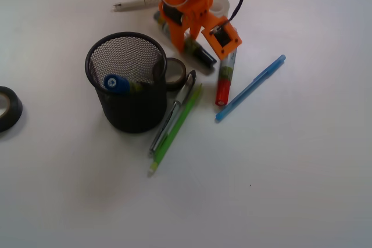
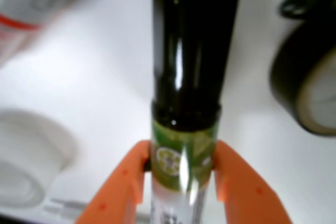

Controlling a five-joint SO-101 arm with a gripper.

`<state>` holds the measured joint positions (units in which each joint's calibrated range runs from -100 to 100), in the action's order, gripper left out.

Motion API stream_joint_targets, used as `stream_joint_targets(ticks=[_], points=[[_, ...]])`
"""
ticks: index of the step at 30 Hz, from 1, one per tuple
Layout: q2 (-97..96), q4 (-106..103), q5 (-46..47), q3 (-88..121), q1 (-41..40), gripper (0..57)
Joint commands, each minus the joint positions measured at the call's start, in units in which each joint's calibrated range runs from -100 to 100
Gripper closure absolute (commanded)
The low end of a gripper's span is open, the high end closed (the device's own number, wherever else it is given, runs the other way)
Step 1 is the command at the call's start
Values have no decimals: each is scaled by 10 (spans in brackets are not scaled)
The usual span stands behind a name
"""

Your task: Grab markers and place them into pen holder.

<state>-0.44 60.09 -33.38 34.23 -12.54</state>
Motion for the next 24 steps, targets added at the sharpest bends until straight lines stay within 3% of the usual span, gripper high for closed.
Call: stream_joint_targets(ticks=[1,6,12,24], points=[[108,142,-22,-157,-7,570],[206,131,-50,-281,9,570],[211,-99,-58,-277,72,570],[192,-757,-162,61,190,571]])
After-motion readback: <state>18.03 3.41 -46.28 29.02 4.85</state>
